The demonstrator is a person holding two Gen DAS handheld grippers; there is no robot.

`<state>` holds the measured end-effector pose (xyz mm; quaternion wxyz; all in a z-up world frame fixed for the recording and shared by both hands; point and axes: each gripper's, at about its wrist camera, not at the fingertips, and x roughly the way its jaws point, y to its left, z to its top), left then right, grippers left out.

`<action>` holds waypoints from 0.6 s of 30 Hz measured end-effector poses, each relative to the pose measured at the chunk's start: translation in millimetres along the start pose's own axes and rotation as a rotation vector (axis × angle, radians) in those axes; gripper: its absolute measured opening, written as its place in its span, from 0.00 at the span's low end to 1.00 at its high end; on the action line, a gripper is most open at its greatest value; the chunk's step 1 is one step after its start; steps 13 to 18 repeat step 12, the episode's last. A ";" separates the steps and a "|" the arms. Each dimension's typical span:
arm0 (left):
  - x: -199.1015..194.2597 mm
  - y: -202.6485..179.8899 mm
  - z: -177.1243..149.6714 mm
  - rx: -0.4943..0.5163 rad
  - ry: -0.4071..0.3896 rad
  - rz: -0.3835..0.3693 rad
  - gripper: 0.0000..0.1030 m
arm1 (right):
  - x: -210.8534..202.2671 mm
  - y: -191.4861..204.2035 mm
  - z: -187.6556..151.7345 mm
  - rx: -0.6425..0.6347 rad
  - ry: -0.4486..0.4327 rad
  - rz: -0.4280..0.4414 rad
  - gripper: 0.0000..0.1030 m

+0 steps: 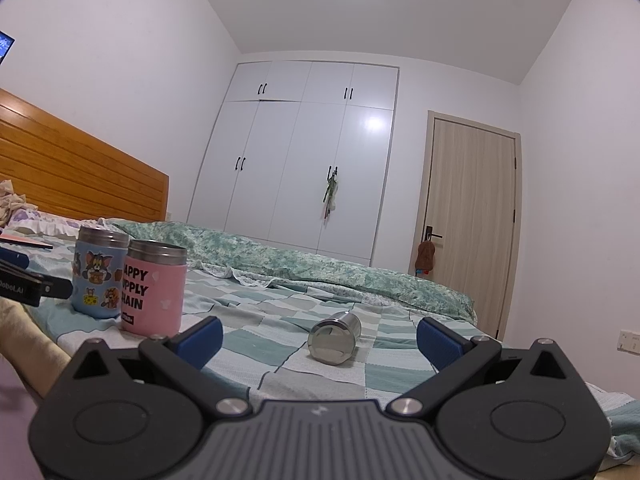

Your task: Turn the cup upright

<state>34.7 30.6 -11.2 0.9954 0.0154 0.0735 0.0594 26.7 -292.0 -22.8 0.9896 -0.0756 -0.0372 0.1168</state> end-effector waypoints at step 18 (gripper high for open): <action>2.0 -0.4 -0.5 -0.009 0.007 -0.001 1.00 | 1.0 0.5 -0.5 -0.001 0.000 0.000 1.00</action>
